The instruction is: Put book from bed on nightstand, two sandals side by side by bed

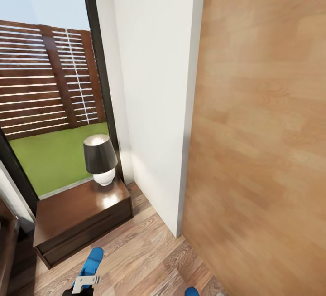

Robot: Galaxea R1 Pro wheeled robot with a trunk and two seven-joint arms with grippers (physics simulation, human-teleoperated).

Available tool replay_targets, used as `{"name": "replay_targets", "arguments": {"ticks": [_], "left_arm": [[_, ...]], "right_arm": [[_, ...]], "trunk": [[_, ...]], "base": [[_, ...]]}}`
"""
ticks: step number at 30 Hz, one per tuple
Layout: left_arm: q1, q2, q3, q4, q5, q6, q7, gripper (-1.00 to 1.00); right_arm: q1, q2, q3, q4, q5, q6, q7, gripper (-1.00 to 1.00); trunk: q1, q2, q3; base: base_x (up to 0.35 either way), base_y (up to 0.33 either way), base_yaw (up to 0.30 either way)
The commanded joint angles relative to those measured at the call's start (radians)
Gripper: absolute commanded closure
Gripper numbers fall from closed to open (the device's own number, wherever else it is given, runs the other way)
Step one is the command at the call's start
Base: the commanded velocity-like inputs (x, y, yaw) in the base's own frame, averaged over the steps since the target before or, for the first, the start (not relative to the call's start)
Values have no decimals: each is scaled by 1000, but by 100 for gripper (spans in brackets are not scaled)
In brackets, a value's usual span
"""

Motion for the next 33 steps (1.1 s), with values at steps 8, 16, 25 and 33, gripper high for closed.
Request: {"name": "replay_targets", "arguments": {"ticks": [8,16,25,33], "left_arm": [[-1,0,-5,1,3,-4,4,100],[-1,0,-5,1,2,-3,4,100],[-1,0,-5,1,0,-3,4,100],[-1,0,-5,1,0,-3,4,100]], "right_arm": [[-1,8,-1,2,1,-3,3,100],[-1,10,-1,2,1,-3,3,100],[-1,11,-1,3,1,-3,3,100],[-1,11,-1,2,1,-4,3,100]], "trunk": [[1,-1,-2],[1,-1,-2],[1,-1,-2],[1,-1,-2]], "base": [[117,0,0],[10,0,21],[1,0,174],[0,0,273]]}}
